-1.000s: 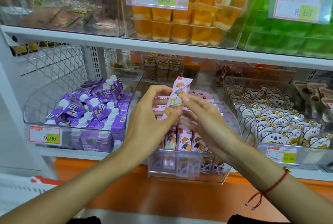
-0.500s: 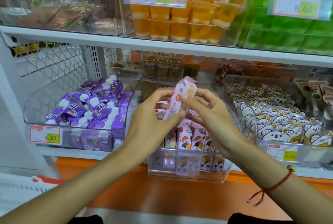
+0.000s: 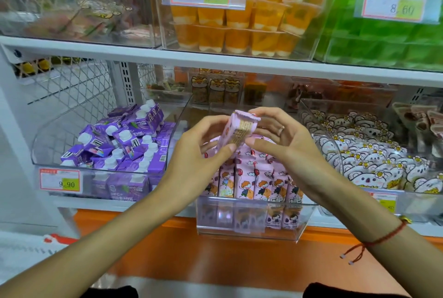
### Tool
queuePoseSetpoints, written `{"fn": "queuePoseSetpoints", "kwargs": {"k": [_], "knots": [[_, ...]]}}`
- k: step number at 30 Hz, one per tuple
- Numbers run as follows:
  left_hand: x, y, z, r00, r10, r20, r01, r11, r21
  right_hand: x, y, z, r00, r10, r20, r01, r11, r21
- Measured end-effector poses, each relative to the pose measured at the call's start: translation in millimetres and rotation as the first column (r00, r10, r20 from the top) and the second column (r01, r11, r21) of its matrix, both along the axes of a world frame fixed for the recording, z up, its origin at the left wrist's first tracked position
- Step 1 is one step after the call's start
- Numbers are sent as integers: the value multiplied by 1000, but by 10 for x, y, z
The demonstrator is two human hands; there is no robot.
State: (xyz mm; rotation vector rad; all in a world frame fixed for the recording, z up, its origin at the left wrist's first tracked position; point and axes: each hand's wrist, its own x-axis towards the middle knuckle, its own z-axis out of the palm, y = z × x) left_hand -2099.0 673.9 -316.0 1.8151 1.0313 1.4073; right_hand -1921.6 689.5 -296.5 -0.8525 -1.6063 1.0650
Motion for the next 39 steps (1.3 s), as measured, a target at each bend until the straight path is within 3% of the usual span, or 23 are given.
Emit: {"fn": "queuePoseSetpoints", "kwargs": {"k": [3,6,9,12,21,24,26,29,33,37,39], "knots": [[-13,7,40,999,-32,35,35,994,-103,-9,1,-3,1000,-19,-11,19,1000,-7],[-20,-8,112,976,-77,203,141,937,-320,-25,-3,16,998,-61,2,61,996,-64],[-25,-30,180,948,8,318,137,892,-431,-42,-23,39,995,-47,86,55,994,-90],[-30,-33,220,938,90,335,82,881,-467,-64,-52,57,995,4,98,10,989,-147],[-36,-31,184,951,101,294,32,909,-415,-63,-80,33,989,58,137,-38,989,-144],[-38,-23,172,964,22,265,66,947,-316,-104,-106,-52,966,-68,248,27,986,167],[-45,-18,167,971,2,237,60,965,-254,-109,-100,-113,929,-197,315,63,918,391],[-37,-31,144,976,28,215,24,971,-237,-95,-78,-153,888,-284,362,73,863,499],[-36,-24,114,957,116,264,-43,963,-267,-98,-70,-189,904,-226,363,41,890,454],[-26,-25,116,964,17,265,49,970,-239,-109,-46,-157,964,-116,238,71,980,187],[-14,-33,122,969,-31,245,84,974,-210,-102,-45,-146,962,-142,232,92,973,211]]}}
